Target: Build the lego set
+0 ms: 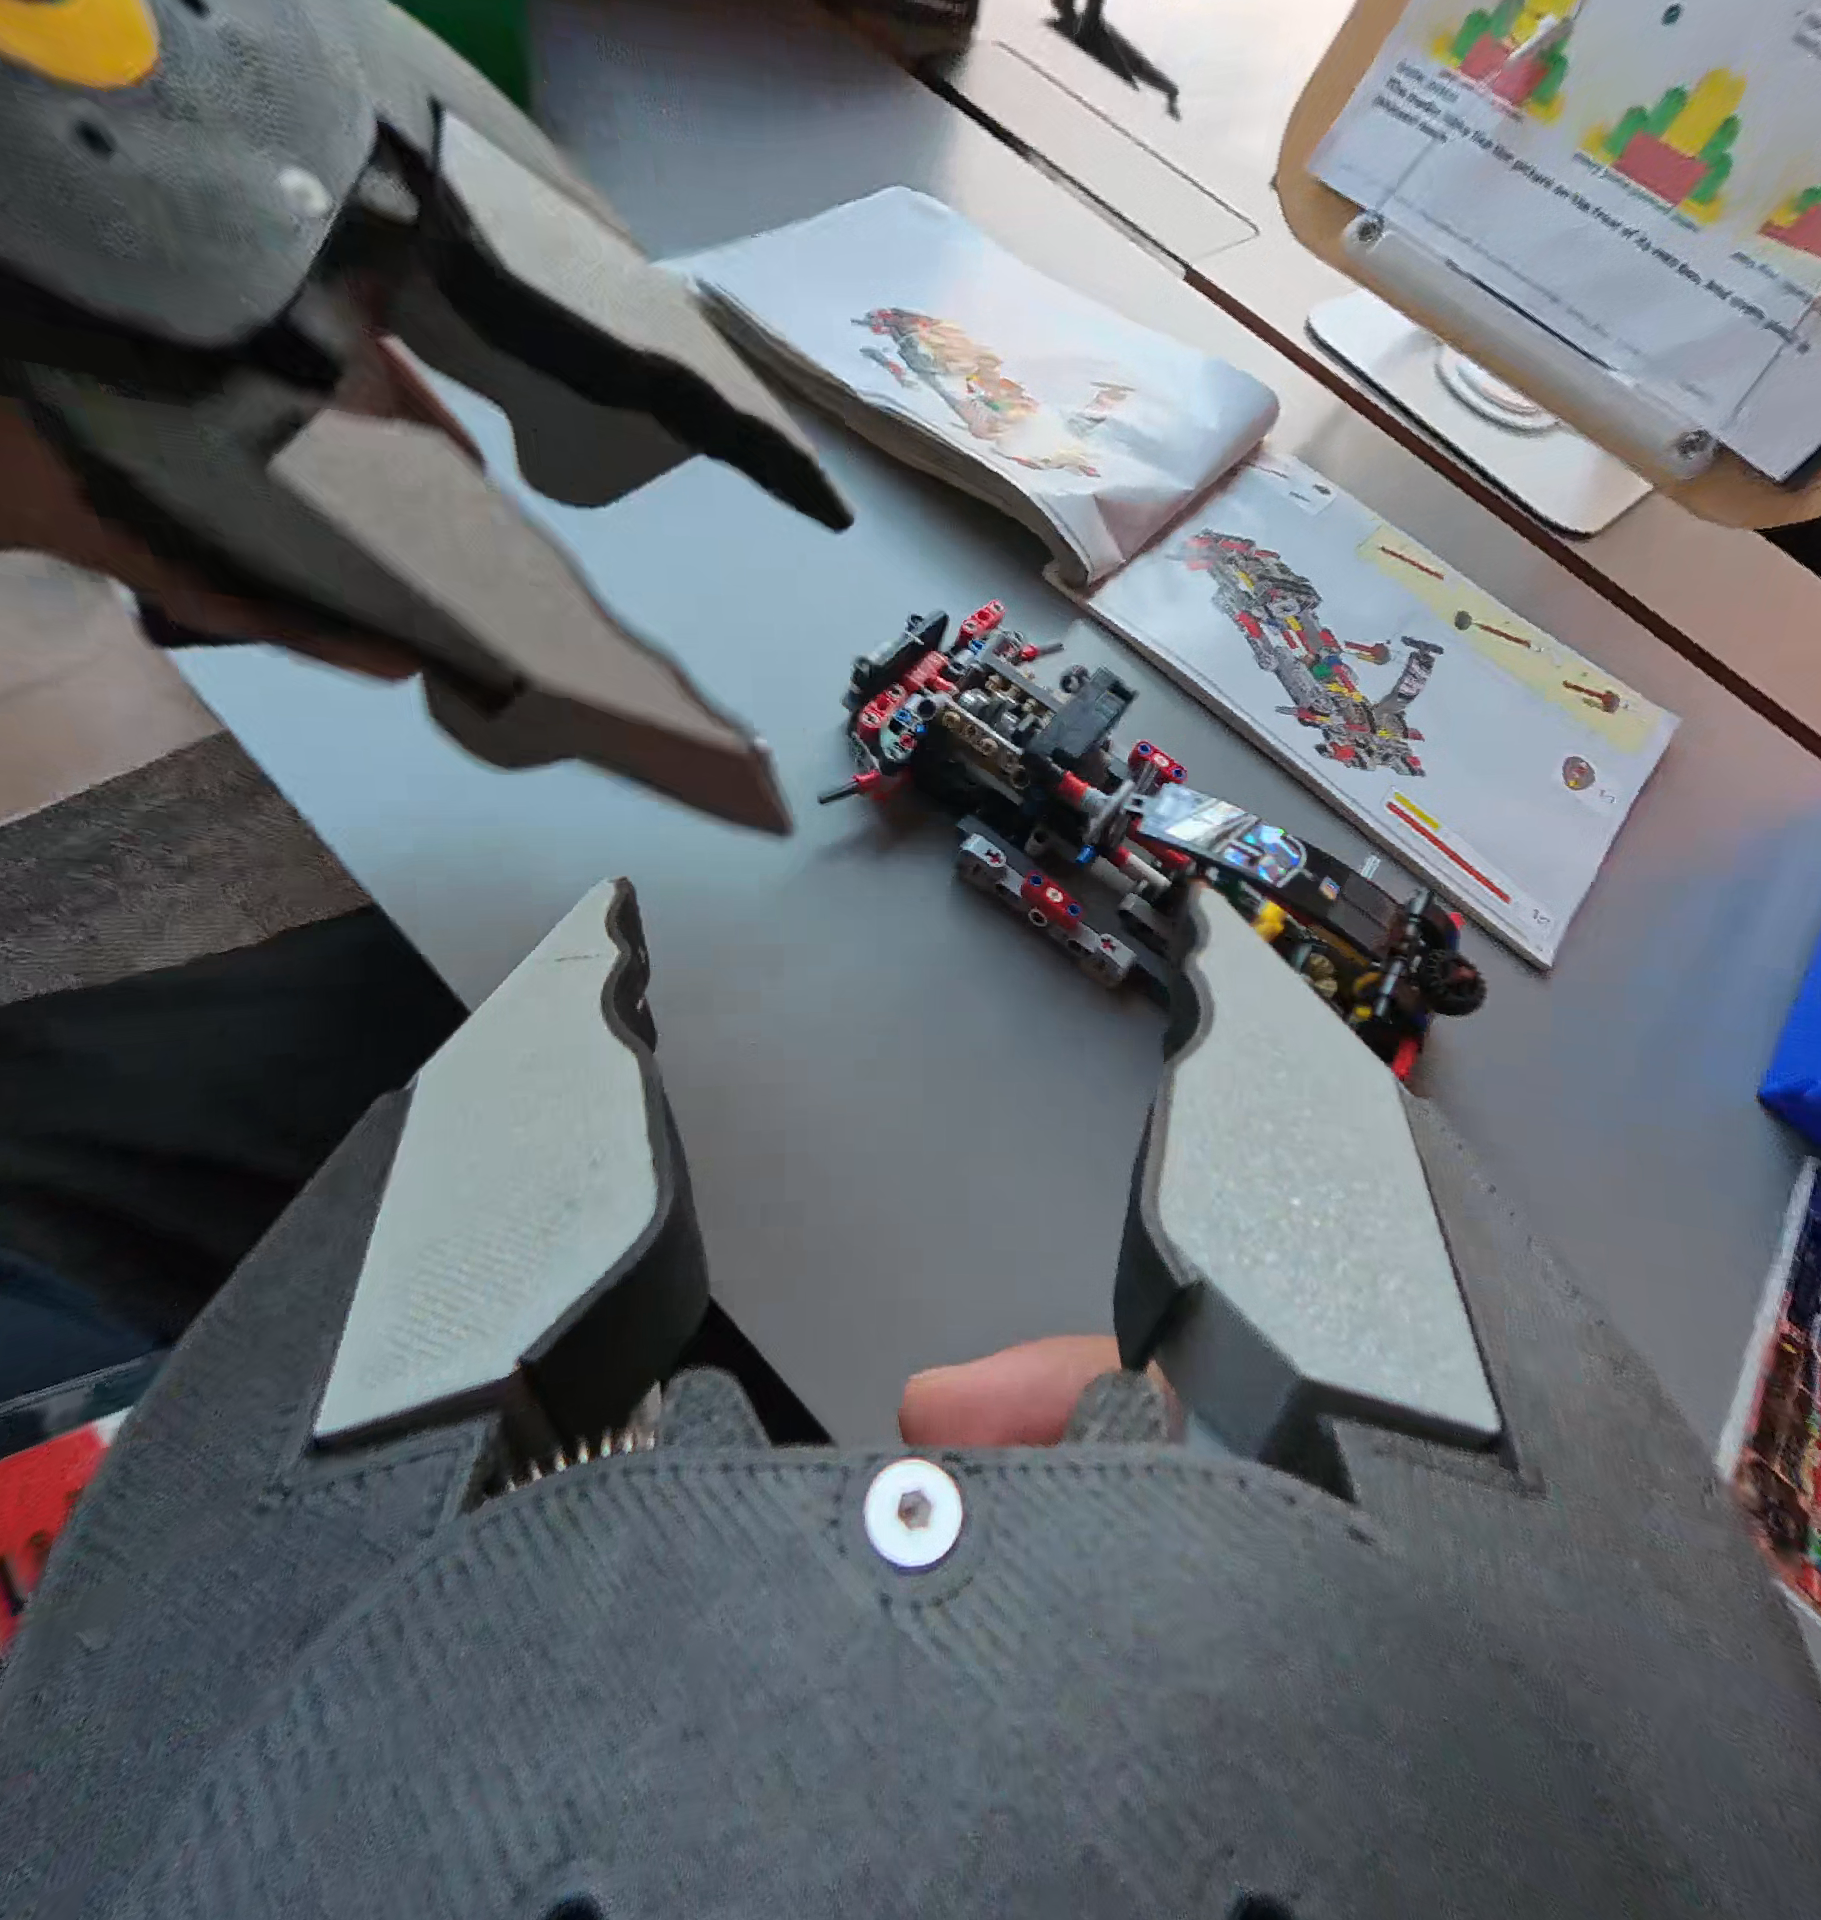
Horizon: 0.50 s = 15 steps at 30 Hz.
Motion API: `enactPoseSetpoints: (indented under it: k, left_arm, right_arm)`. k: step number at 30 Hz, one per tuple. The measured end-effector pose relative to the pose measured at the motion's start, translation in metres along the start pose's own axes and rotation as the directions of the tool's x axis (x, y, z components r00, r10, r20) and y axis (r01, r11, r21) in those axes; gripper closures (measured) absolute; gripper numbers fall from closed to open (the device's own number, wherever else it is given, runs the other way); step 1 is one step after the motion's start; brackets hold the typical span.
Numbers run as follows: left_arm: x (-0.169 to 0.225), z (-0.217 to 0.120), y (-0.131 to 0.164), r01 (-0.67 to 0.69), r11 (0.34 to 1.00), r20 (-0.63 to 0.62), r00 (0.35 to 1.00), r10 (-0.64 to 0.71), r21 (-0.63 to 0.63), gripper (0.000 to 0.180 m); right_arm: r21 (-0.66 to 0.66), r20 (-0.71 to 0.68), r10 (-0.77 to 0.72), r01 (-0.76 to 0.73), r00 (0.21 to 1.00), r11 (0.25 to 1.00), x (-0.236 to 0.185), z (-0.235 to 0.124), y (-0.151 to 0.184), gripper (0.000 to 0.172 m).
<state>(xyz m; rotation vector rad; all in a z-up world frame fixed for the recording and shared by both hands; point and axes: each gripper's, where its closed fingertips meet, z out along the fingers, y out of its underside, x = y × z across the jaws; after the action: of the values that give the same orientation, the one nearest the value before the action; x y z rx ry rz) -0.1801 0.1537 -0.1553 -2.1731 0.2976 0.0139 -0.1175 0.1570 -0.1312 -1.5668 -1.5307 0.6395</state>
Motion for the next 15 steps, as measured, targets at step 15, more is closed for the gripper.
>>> enactPoseSetpoints:
  k: [15]
  left_arm:
    - [-0.105, -0.044, 0.02, -0.038, 0.997, 0.269, 0.962, 0.057, -0.074, 0.113]
  right_arm:
    - [0.092, -0.31, 0.319, -0.306, 0.896, 0.948, 0.163, -0.081, 0.057, 0.106]
